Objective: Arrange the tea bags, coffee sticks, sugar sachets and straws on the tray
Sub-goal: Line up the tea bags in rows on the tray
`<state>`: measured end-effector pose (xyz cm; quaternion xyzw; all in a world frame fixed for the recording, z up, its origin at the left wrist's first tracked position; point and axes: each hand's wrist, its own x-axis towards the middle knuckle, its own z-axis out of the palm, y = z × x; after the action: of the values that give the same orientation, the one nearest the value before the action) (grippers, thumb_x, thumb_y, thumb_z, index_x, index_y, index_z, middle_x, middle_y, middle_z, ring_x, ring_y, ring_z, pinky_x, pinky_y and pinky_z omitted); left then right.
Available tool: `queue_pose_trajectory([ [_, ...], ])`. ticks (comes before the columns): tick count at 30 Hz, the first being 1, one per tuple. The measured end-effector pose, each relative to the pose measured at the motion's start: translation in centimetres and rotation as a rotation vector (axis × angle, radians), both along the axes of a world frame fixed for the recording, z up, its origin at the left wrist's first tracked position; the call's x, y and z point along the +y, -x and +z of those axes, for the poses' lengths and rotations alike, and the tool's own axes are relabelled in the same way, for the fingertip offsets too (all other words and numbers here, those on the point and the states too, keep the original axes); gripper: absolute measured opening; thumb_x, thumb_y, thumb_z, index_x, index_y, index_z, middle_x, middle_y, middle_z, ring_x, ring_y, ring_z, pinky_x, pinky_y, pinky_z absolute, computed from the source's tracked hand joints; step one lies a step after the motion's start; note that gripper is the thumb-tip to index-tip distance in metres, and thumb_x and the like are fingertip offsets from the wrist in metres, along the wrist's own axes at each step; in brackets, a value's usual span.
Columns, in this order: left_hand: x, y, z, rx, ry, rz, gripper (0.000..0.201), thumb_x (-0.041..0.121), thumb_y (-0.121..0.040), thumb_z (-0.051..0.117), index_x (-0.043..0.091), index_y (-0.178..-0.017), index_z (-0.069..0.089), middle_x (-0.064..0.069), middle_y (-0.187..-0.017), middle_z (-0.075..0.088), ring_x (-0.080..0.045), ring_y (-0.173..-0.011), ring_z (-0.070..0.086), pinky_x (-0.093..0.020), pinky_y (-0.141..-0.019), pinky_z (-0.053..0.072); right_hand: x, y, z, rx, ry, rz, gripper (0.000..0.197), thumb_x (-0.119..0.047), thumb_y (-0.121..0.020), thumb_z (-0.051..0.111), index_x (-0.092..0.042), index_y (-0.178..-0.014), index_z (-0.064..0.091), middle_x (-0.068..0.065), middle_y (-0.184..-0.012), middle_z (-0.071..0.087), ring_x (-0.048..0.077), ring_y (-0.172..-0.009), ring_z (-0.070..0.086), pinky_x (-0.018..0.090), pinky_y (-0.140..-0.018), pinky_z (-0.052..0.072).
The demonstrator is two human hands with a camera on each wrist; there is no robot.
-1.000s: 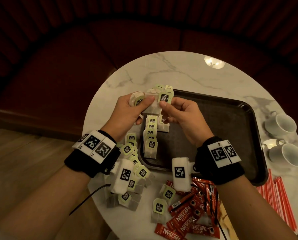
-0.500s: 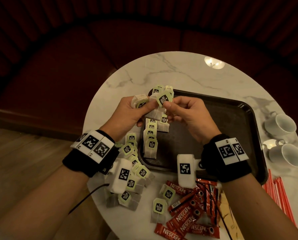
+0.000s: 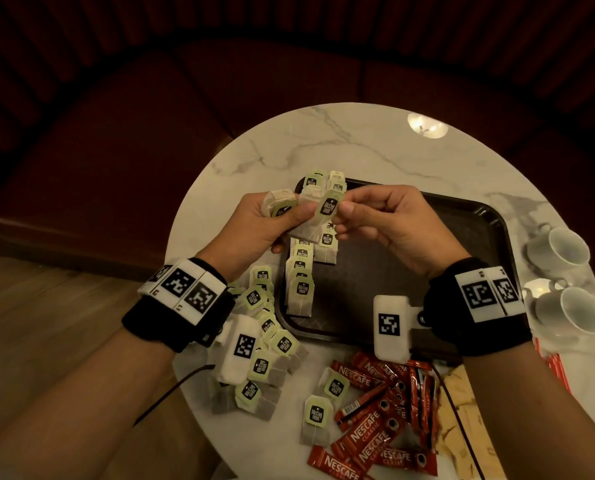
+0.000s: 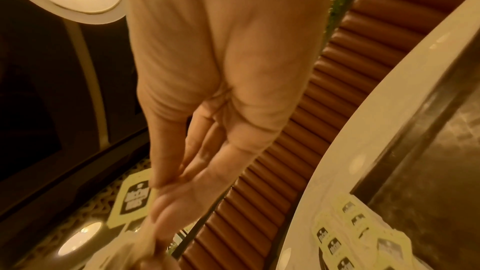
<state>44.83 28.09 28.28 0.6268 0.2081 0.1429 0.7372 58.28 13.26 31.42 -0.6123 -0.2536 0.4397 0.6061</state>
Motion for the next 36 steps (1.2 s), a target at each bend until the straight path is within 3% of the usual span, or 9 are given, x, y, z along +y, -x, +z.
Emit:
queue_pose_trajectory([
  [7, 0.2, 0.0, 0.0, 0.004, -0.022, -0.018, 0.023, 0.03, -0.079, 0.064, 0.011, -0.092, 0.071, 0.0, -0.069, 0.06, -0.006, -0.052, 0.044, -0.02, -0.041, 0.033, 0.0, 0.1, 0.7, -0.31, 0.113, 0.027, 0.016, -0.013, -0.092, 0.063, -0.004, -0.104, 0.07, 0.016, -0.096, 0.074, 0.02, -0.084, 0.071, 0.02, -0.073, 0.057],
  [9, 0.3, 0.1, 0.0, 0.012, -0.031, -0.034, 0.03, 0.028, -0.081, 0.064, 0.005, -0.099, 0.07, -0.001, -0.069, 0.06, -0.006, -0.052, 0.042, -0.02, -0.042, 0.033, 0.0, 0.1, 1.1, -0.336, 0.114, 0.052, 0.014, -0.014, -0.093, 0.062, -0.008, -0.103, 0.07, 0.015, -0.098, 0.074, 0.024, -0.088, 0.071, 0.022, -0.075, 0.058],
  [11, 0.4, 0.1, 0.0, 0.018, -0.048, -0.048, 0.036, 0.026, -0.082, 0.064, -0.002, -0.104, 0.068, -0.01, -0.074, 0.057, -0.008, -0.054, 0.042, -0.02, -0.043, 0.034, 0.0, 0.1, 1.3, -0.339, 0.108, 0.066, 0.013, -0.013, -0.094, 0.061, -0.01, -0.102, 0.07, 0.014, -0.099, 0.073, 0.023, -0.088, 0.071, 0.021, -0.075, 0.058],
  [14, 0.6, 0.2, 0.2, 0.021, -0.075, -0.082, 0.04, 0.026, -0.081, 0.065, -0.008, -0.103, 0.065, -0.018, -0.079, 0.052, -0.012, -0.056, 0.042, -0.021, -0.044, 0.035, 0.1, 0.1, 1.4, -0.351, 0.107, 0.073, 0.017, -0.011, -0.095, 0.059, -0.003, -0.106, 0.069, 0.017, -0.1, 0.073, 0.022, -0.088, 0.07, 0.019, -0.071, 0.056],
  [19, 0.6, 0.2, 0.4, 0.034, -0.075, -0.131, 0.039, 0.025, -0.081, 0.065, -0.008, -0.103, 0.064, -0.009, -0.069, 0.049, -0.01, -0.056, 0.042, -0.02, -0.045, 0.035, 0.1, 0.0, 1.1, -0.373, 0.125, 0.079, 0.018, -0.014, -0.096, 0.058, -0.003, -0.106, 0.068, 0.019, -0.101, 0.071, 0.012, -0.082, 0.068, 0.015, -0.068, 0.053],
  [24, 0.5, 0.3, 0.7, 0.008, -0.035, -0.142, 0.013, 0.025, -0.081, 0.066, 0.016, -0.089, 0.07, 0.0, -0.069, 0.058, -0.012, -0.059, 0.044, -0.021, -0.045, 0.035, 0.0, -0.4, 1.1, -0.373, 0.143, 0.098, 0.021, -0.016, -0.097, 0.057, 0.0, -0.107, 0.066, 0.021, -0.101, 0.071, 0.01, -0.08, 0.067, 0.016, -0.068, 0.054],
  [29, 0.4, 0.2, 0.7, 0.049, -0.074, -0.232, 0.016, 0.024, -0.081, 0.067, 0.012, -0.091, 0.068, -0.002, -0.067, 0.052, -0.005, -0.055, 0.045, -0.021, -0.047, 0.035, 0.1, -0.4, 1.0, -0.398, 0.144, 0.165, 0.013, -0.017, -0.097, 0.057, -0.009, -0.101, 0.067, 0.01, -0.096, 0.072, 0.014, -0.083, 0.066, 0.023, -0.074, 0.057],
  [33, 0.3, 0.2, 0.7, 0.057, -0.081, -0.261, 0.025, 0.023, -0.079, 0.067, 0.005, -0.096, 0.068, 0.001, -0.067, 0.056, -0.004, -0.055, 0.047, -0.021, -0.047, 0.036, 0.3, -0.1, 1.2, -0.386, 0.137, 0.193, 0.011, -0.013, -0.098, 0.056, -0.012, -0.097, 0.067, -0.007, -0.085, 0.07, 0.005, -0.078, 0.064, 0.019, -0.071, 0.055],
  [36, 0.2, 0.3, 0.9, 0.052, -0.07, -0.253, 0.017, 0.024, -0.077, 0.067, 0.013, -0.09, 0.068, 0.004, -0.066, 0.057, -0.003, -0.055, 0.047, -0.022, -0.048, 0.036, 0.3, -0.1, 1.3, -0.367, 0.132, 0.184, 0.012, -0.014, -0.098, 0.055, -0.011, -0.099, 0.066, -0.007, -0.085, 0.069, 0.006, -0.079, 0.063, 0.02, -0.072, 0.055],
])
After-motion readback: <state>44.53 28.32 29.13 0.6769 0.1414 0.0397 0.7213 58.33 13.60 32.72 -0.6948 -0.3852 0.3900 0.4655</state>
